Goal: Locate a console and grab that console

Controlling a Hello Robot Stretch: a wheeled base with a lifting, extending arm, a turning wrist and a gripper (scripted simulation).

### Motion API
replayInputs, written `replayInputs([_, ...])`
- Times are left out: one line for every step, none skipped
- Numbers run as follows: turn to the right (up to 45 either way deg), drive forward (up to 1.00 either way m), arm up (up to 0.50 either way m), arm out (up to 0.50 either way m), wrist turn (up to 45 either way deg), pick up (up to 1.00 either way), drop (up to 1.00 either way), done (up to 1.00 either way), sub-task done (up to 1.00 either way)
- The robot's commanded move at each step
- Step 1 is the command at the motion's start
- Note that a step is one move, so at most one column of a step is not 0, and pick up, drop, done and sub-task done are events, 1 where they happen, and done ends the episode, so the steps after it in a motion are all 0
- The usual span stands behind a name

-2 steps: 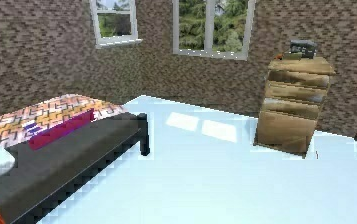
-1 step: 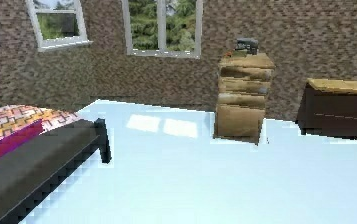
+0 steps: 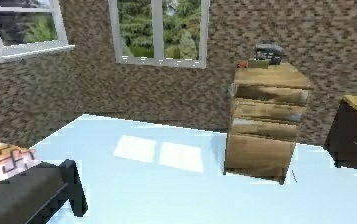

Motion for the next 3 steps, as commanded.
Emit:
replayInputs([-45.0,0.0,0.0,0.0,0.0,0.0,0.0,0.0,0.0])
replayInputs([-9.0,0.0,0.0,0.0,0.0,0.0,0.0,0.0,0.0])
replayInputs([0.0,0.5,0.0,0.0,0.0,0.0,0.0,0.0,0.0])
